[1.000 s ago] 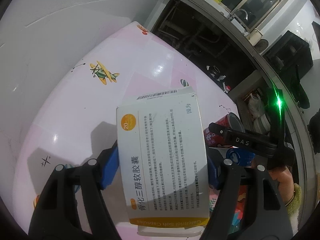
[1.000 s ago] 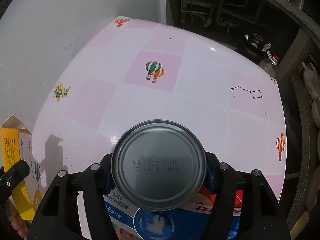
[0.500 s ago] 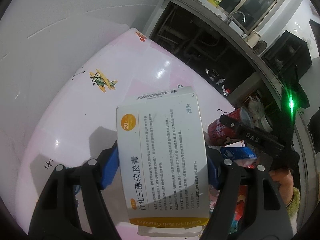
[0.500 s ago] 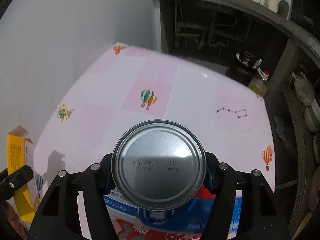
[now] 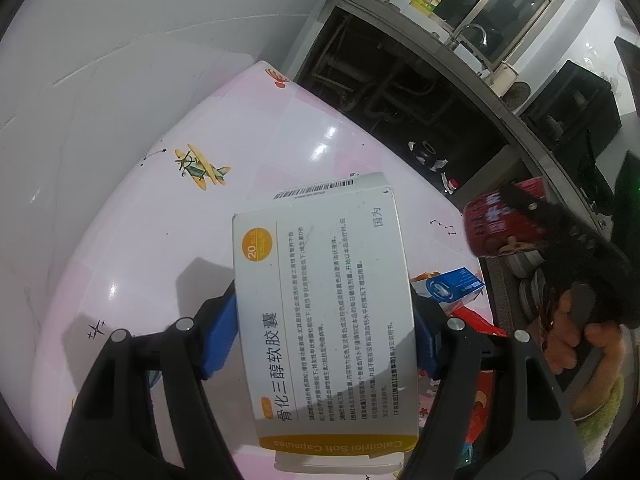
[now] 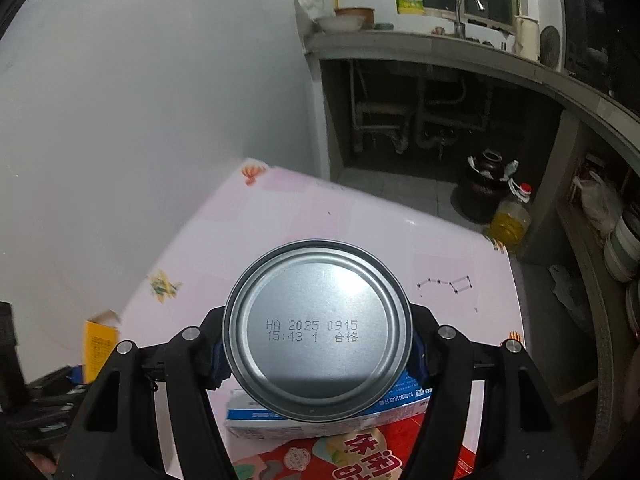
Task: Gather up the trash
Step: 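Carry the box and can toward the wastebasket with both tools, then open both tools over the blue wastebasket, dropping the box and can, then move both tools back toward the table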
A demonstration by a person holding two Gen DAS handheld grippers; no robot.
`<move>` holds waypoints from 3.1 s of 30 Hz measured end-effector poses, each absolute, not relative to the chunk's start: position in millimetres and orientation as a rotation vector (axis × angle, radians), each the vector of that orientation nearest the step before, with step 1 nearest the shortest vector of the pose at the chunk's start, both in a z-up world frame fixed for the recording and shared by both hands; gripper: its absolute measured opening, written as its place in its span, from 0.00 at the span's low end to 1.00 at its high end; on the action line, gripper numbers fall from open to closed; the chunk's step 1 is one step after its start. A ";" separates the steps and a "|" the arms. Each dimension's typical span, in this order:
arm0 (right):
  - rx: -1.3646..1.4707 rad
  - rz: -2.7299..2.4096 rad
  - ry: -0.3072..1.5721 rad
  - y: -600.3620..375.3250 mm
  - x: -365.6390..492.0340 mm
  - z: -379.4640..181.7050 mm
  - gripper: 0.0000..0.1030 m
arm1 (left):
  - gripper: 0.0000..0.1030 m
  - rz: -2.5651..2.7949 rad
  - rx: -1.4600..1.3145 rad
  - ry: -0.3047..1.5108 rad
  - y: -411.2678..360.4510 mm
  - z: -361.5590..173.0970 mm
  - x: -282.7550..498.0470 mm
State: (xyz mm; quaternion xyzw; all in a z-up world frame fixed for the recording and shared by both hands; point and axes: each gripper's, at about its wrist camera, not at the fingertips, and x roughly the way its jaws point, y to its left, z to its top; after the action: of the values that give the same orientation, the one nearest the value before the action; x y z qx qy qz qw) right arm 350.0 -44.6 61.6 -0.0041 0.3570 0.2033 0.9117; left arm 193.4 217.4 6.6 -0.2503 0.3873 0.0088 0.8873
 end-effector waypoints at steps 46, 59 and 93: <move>0.731 -0.412 0.898 -539.1 103.7 -163.4 0.62 | 0.66 -0.876 0.097 1.314 -345.9 -67.7 246.1; 0.858 -0.505 0.983 -564.9 88.3 -257.2 0.62 | 0.79 -0.750 0.161 1.465 -433.8 -172.7 288.1; 0.567 -0.438 0.948 -517.4 105.9 -182.6 0.74 | 0.79 -0.608 0.064 0.845 -96.0 56.9 182.7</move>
State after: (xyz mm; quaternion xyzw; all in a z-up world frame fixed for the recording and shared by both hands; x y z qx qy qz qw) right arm 105.9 -517.4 -182.6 0.2673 0.4465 -0.2061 0.8287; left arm 182.7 -96.0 56.9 0.0307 0.4035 -0.2905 0.8671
